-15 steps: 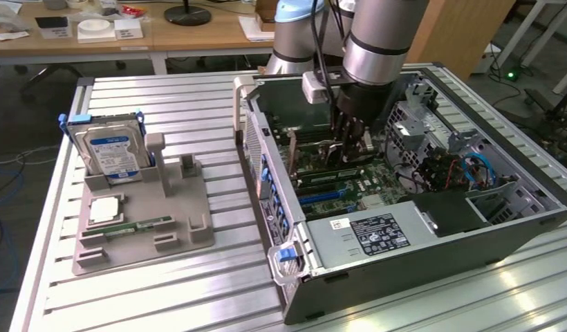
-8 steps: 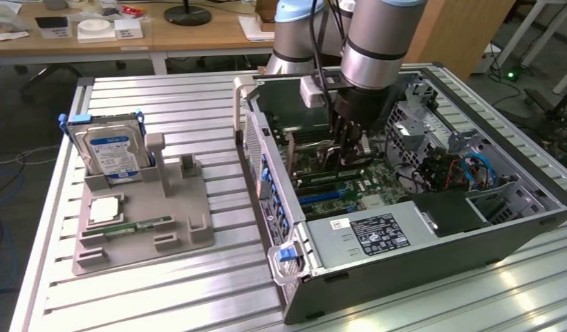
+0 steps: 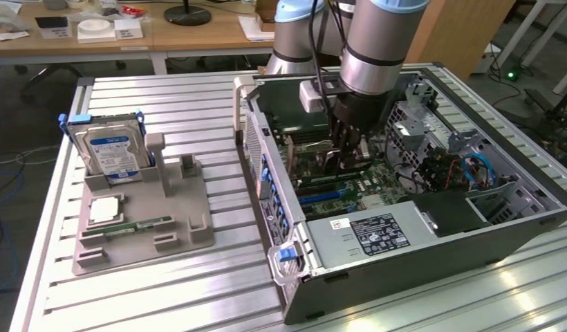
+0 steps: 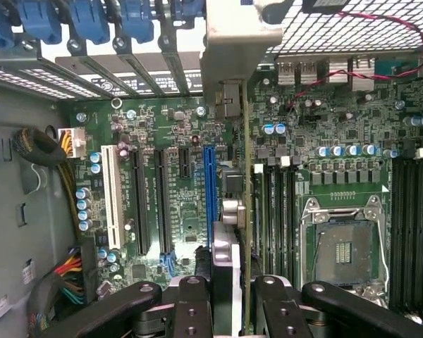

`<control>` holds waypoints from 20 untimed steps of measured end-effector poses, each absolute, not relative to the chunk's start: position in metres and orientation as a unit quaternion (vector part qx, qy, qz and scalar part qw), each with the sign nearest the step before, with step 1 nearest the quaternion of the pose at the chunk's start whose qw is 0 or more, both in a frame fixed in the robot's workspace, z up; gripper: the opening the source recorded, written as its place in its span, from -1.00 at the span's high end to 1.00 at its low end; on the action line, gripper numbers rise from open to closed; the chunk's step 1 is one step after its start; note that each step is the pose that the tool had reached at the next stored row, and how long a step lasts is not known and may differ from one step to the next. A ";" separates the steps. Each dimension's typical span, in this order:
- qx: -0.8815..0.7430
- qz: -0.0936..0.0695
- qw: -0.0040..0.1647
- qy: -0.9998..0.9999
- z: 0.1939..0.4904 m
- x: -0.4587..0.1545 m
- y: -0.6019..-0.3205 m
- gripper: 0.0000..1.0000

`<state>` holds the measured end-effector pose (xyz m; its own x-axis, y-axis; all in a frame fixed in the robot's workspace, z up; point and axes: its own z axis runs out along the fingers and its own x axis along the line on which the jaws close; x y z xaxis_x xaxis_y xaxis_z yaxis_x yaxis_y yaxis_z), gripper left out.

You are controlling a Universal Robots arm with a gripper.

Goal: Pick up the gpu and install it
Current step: 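Insert the gpu into the slot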

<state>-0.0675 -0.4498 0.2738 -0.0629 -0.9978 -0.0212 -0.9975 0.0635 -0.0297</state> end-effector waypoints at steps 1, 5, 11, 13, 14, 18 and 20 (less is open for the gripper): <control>-0.684 -0.004 0.018 0.729 0.273 -0.068 -0.450 0.44; -0.684 -0.004 0.018 0.729 0.270 -0.068 -0.453 0.44; -0.684 -0.004 0.018 0.729 0.267 -0.068 -0.455 0.44; -0.684 -0.004 0.018 0.729 0.267 -0.069 -0.455 0.44; -0.684 -0.004 0.018 0.729 0.266 -0.069 -0.455 0.44; -0.684 -0.004 0.018 0.729 0.264 -0.070 -0.456 0.44; -0.684 -0.004 0.018 0.729 0.263 -0.070 -0.456 0.44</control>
